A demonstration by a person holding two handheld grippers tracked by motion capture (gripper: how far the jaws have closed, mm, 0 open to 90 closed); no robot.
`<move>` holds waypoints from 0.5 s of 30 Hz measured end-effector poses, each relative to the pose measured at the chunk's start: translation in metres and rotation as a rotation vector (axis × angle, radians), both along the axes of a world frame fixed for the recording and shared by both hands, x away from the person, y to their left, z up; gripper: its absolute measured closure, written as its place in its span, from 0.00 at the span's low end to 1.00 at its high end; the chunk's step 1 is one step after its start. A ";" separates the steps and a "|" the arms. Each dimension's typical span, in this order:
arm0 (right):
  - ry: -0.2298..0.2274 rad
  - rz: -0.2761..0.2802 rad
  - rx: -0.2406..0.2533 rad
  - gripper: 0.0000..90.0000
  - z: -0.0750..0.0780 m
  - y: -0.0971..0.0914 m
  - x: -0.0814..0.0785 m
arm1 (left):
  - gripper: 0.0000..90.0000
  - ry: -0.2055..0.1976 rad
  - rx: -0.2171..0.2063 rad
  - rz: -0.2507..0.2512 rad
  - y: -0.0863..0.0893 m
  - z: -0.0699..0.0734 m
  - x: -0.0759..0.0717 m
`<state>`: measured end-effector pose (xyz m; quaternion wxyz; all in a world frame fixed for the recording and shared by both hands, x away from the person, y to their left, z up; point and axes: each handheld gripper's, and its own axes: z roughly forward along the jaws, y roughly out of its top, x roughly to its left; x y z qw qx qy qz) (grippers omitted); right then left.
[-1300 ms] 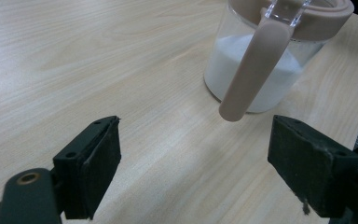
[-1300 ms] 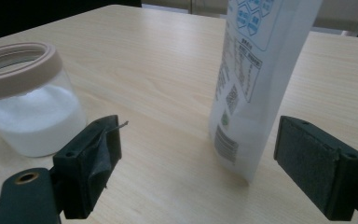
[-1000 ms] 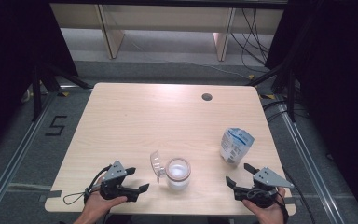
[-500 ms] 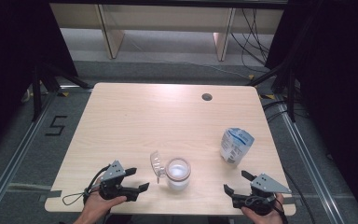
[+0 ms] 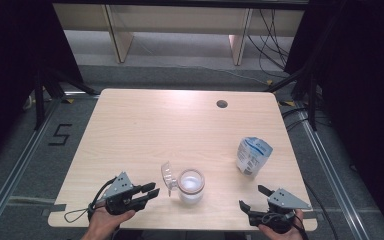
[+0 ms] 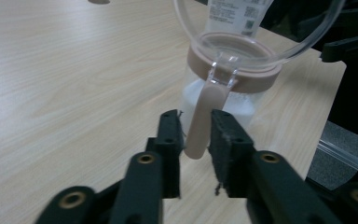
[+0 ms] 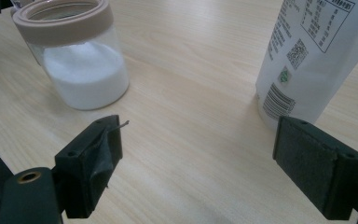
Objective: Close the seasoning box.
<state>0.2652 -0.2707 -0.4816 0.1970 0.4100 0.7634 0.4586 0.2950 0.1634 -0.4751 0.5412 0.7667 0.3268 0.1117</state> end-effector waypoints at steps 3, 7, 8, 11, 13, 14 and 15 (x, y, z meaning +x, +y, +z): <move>-0.025 0.016 -0.012 0.19 -0.001 -0.001 0.002 | 0.94 -0.017 -0.003 -0.011 -0.002 0.003 -0.001; -0.028 0.017 -0.019 0.19 -0.001 0.000 0.002 | 0.99 -0.035 -0.007 -0.009 -0.002 0.008 -0.001; -0.024 0.015 -0.018 0.19 -0.001 0.001 0.001 | 0.99 -0.038 -0.008 -0.012 -0.003 0.010 -0.001; -0.022 0.034 -0.014 0.20 -0.002 0.001 0.002 | 0.99 -0.042 -0.025 -0.023 -0.005 0.013 0.000; -0.021 0.038 -0.014 0.21 -0.002 0.002 0.002 | 0.99 -0.047 -0.015 -0.035 -0.007 0.016 0.000; -0.026 0.043 -0.022 0.21 -0.002 0.002 0.002 | 0.99 -0.053 -0.016 -0.042 -0.008 0.017 0.000; -0.022 0.043 -0.033 0.21 -0.002 0.002 0.003 | 0.99 -0.042 -0.020 -0.032 -0.010 0.018 0.000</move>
